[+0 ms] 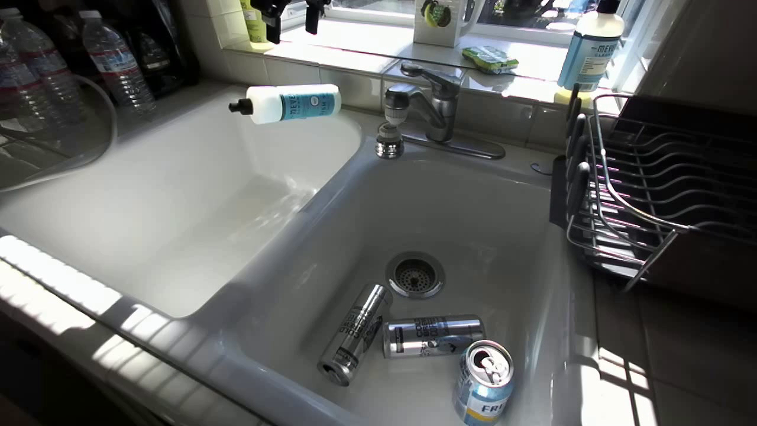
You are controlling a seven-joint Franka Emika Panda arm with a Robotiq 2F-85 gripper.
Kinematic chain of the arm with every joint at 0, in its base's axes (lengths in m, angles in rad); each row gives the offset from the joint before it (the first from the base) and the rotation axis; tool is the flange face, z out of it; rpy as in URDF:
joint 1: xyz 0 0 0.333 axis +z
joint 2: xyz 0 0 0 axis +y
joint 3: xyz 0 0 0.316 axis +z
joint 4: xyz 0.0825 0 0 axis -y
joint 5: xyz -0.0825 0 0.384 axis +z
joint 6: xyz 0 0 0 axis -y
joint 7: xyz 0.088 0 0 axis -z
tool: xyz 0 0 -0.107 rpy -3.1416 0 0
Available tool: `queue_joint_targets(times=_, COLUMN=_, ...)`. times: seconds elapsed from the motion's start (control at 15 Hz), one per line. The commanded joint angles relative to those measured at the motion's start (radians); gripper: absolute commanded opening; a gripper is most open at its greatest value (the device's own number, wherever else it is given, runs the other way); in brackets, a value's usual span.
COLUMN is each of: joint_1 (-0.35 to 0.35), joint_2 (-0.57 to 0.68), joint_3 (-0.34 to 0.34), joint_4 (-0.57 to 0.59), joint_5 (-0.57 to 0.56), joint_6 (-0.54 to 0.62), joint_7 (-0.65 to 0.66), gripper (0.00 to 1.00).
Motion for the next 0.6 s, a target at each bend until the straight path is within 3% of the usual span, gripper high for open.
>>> queue_joint_targets(times=0.0, joint_1=0.038, joint_2=-0.046, joint_3=0.028, joint_4=-0.024, joint_5=-0.123, joint_6=-0.039, joint_7=-0.067, gripper=1.00)
queue_joint_targets(times=0.53, joint_1=0.063, joint_2=-0.095, joint_3=0.074, joint_4=-0.003, joint_5=-0.233, joint_6=-0.030, joint_7=-0.398, gripper=1.00)
